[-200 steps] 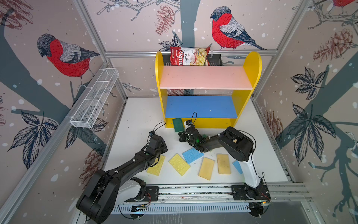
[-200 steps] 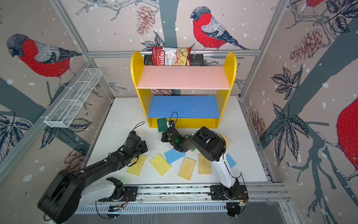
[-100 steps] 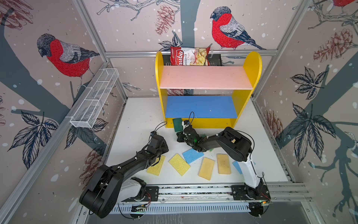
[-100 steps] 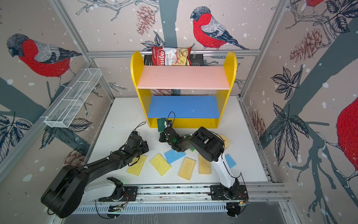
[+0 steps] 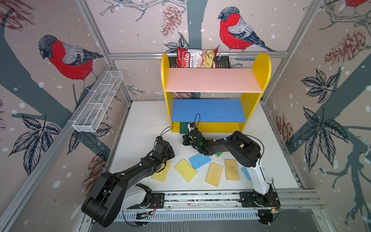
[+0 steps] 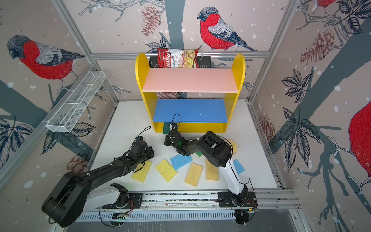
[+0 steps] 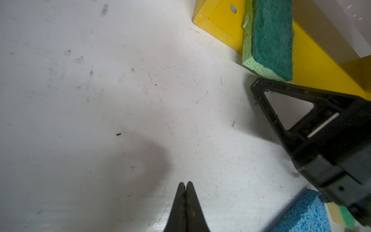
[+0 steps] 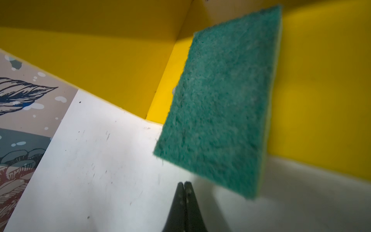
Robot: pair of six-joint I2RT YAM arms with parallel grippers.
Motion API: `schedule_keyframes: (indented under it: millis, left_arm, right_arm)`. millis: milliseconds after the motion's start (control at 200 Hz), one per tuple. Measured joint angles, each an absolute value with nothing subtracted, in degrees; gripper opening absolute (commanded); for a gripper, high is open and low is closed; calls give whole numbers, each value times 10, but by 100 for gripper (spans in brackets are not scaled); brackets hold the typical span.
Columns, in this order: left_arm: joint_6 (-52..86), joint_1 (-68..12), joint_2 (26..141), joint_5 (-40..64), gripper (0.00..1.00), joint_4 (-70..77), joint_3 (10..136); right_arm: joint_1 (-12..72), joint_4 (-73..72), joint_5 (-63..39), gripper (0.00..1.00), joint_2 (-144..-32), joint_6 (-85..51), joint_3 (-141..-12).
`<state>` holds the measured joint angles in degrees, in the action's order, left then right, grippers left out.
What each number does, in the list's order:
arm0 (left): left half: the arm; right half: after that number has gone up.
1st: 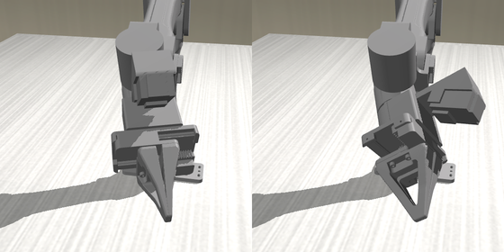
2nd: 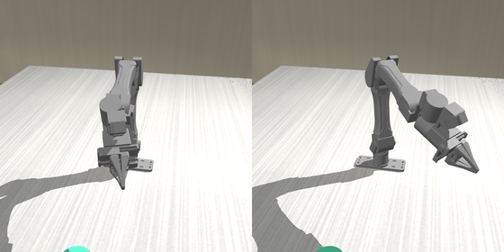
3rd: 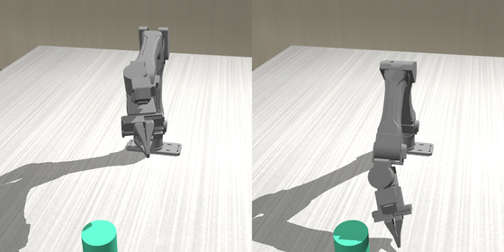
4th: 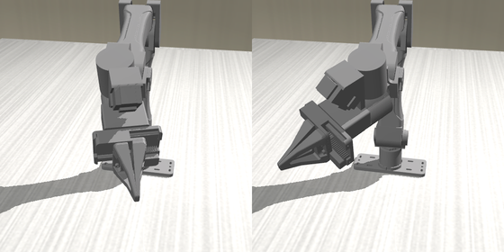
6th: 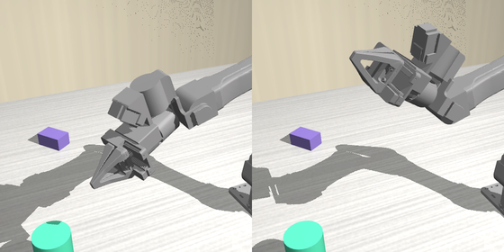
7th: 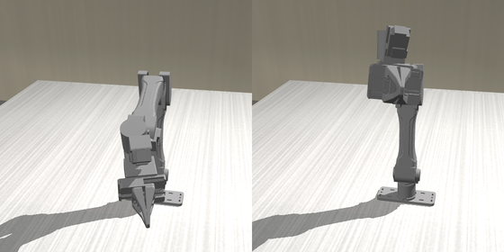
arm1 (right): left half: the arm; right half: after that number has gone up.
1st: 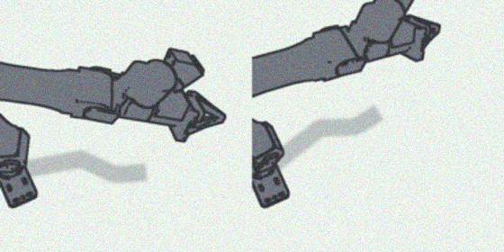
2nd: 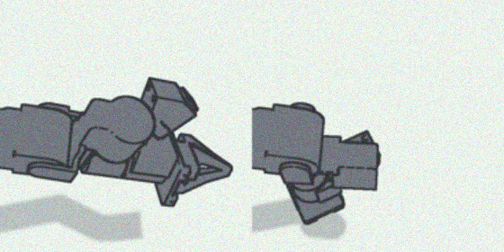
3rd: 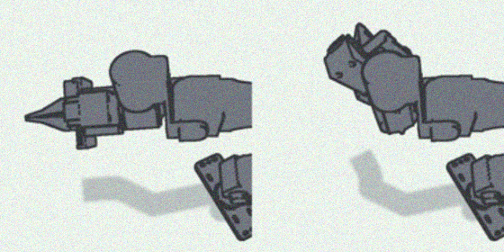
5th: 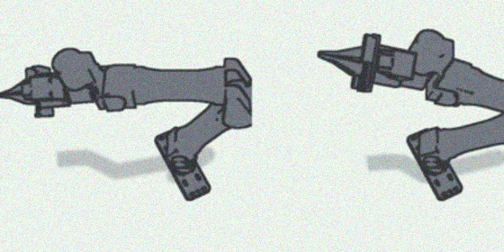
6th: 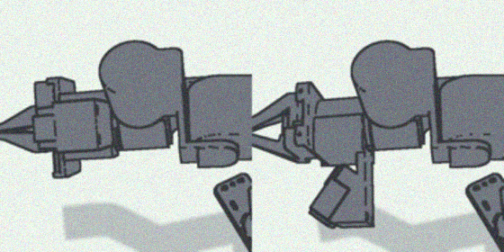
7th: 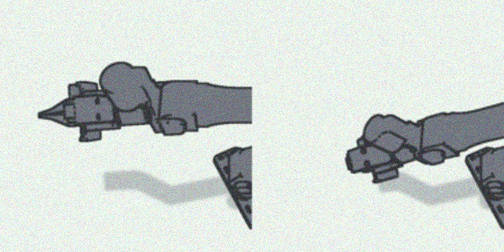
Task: Arrange cleaning sponges on a shelf
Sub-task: Move the cleaning sponge to the shelf.
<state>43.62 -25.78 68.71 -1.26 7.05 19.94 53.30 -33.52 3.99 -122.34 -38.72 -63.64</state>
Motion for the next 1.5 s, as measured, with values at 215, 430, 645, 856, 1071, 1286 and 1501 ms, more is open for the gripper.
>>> schedule_keyframes:
  millis: [215, 430, 645, 856, 1071, 1286, 1501]
  left_arm:
    - [429, -257, 693, 37, 7, 175, 165]
    - [404, -257, 699, 40, 8, 324, 129]
    - [419, -249, 807, 67, 2, 397, 183]
    - [464, -232, 937, 132, 0, 517, 201]
    - [536, -223, 1055, 154, 0, 673, 199]
    - [572, -223, 1126, 164, 0, 795, 212]
    - [587, -223, 1162, 158, 0, 836, 236]
  right_arm:
    - [536, -338, 43, 3, -1131, -389, -537]
    - [532, -340, 50, 3, -1050, -388, -470]
    - [523, -338, 57, 3, -985, -388, -426]
    - [506, -333, 60, 3, -955, -388, -391]
    - [492, -325, 60, 3, -940, -389, -370]
    - [482, -325, 60, 3, -930, -386, -366]
    - [477, -325, 60, 3, -930, -385, -363]
